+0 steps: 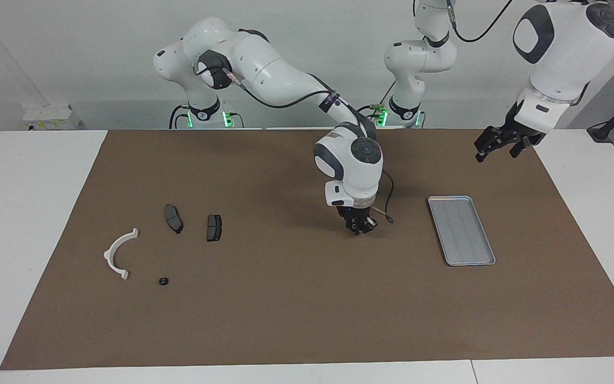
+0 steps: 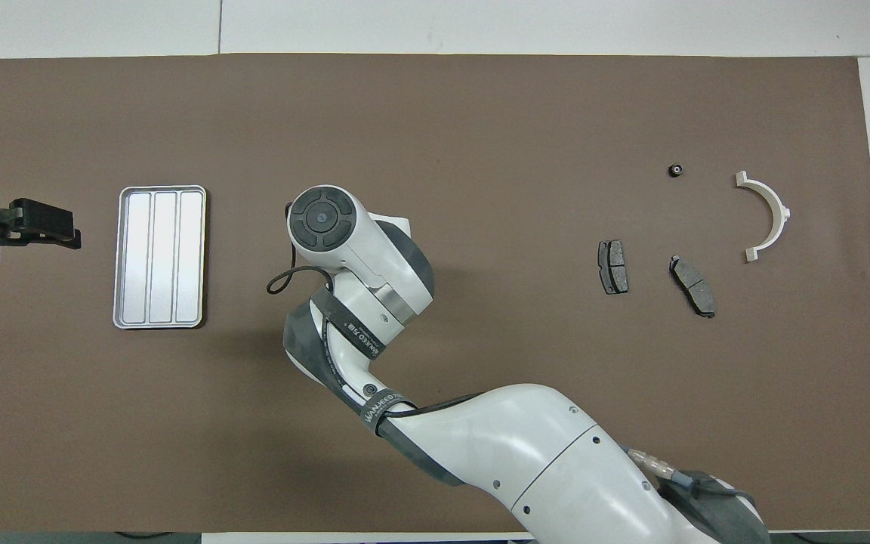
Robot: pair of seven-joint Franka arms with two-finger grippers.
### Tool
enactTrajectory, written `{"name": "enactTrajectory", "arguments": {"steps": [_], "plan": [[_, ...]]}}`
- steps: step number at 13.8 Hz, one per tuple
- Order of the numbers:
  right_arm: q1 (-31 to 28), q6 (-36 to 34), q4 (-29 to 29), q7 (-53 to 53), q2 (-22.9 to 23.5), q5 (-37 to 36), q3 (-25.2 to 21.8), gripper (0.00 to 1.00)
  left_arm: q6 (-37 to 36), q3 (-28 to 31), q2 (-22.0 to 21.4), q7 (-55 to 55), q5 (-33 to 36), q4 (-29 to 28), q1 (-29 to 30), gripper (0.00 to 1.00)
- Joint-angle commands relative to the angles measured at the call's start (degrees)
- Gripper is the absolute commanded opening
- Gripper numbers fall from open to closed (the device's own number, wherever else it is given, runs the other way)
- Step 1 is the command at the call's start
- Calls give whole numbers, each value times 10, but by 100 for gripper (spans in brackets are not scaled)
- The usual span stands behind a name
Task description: Pick bearing gear from pile to tray
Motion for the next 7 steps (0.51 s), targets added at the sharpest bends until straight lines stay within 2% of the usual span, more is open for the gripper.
{"name": "enactTrajectory", "arguments": {"steps": [1,4,7], "plan": [[0,9,11,8,14,4,2,100,-3,1,-12,4,-3,-7,-1,100],[-24,-24,13,-38,-7,5,1,100,-3,1,-13,4,-3,-7,-1,100],[-98,-72,26,-169,-65,7,15,100,-3,1,-13,4,-3,-7,-1,100]]}}
